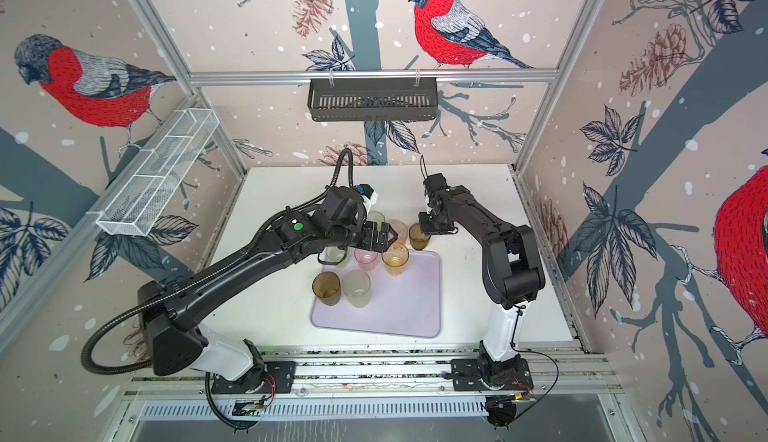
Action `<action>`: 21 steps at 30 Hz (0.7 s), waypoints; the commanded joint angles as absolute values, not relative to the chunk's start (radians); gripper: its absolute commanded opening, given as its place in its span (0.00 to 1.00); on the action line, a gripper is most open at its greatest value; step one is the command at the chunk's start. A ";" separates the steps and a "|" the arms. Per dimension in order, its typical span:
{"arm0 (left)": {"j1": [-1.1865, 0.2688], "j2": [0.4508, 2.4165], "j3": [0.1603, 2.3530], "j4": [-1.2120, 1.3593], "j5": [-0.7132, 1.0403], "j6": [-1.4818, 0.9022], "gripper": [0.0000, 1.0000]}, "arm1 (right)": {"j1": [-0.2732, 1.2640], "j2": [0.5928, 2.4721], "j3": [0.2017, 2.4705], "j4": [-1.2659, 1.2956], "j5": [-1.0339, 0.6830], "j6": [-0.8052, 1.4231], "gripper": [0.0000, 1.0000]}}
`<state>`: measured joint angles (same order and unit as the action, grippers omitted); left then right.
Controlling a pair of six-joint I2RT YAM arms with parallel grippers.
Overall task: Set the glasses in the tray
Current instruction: 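Lower the open right gripper around the olive cup's rim, then close the right gripper on the olive cup's rim and lift it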
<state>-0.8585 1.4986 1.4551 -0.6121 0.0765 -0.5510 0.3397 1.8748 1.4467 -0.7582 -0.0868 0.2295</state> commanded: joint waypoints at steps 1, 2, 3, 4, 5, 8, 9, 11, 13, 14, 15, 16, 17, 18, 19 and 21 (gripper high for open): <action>-0.859 1.494 1.457 -0.583 0.075 -0.551 0.98 | 0.341 1.879 1.453 -0.764 -0.078 0.218 0.25; -0.859 1.494 1.457 -0.583 0.075 -0.550 0.98 | 0.341 1.878 1.451 -0.763 -0.078 0.219 0.25; -0.859 1.494 1.457 -0.583 0.075 -0.549 0.98 | 0.341 1.878 1.451 -0.764 -0.077 0.219 0.24; -0.859 1.494 1.457 -0.583 0.075 -0.550 0.98 | 0.341 1.878 1.451 -0.763 -0.077 0.219 0.24; -0.859 1.494 1.456 -0.583 0.075 -0.550 0.98 | 0.341 1.879 1.450 -0.763 -0.077 0.218 0.23; -0.859 1.496 1.459 -0.581 0.076 -0.551 0.98 | 0.340 1.881 1.450 -0.764 -0.075 0.218 0.21; -0.859 1.496 1.459 -0.581 0.077 -0.549 0.98 | 0.340 1.881 1.450 -0.764 -0.075 0.218 0.21; -0.859 1.498 1.459 -0.581 0.076 -0.549 0.98 | 0.340 1.881 1.451 -0.764 -0.074 0.217 0.20; -0.859 1.498 1.459 -0.581 0.076 -0.549 0.98 | 0.340 1.882 1.450 -0.764 -0.071 0.217 0.20; -0.858 1.499 1.462 -0.581 0.077 -0.548 0.98 | 0.339 1.882 1.450 -0.765 -0.071 0.216 0.20; -0.859 1.499 1.462 -0.583 0.075 -0.548 0.98 | 0.339 1.884 1.450 -0.765 -0.071 0.215 0.19; -0.859 1.499 1.463 -0.584 0.075 -0.548 0.98 | 0.339 1.885 1.450 -0.765 -0.071 0.215 0.19; -0.859 1.499 1.463 -0.584 0.075 -0.549 0.98 | 0.339 1.885 1.450 -0.767 -0.071 0.216 0.18; -0.859 1.498 1.462 -0.585 0.075 -0.548 0.98 | 0.339 1.886 1.451 -0.766 -0.070 0.215 0.18; -0.860 1.499 1.462 -0.586 0.075 -0.549 0.98 | 0.339 1.886 1.451 -0.766 -0.070 0.215 0.18; -0.859 1.497 1.463 -0.586 0.075 -0.546 0.98 | 0.339 1.886 1.451 -0.765 -0.069 0.215 0.18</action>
<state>-0.8585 1.4986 1.4555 -0.6121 0.0765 -0.5510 0.3389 1.8847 1.4471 -0.7582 -0.0788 0.2279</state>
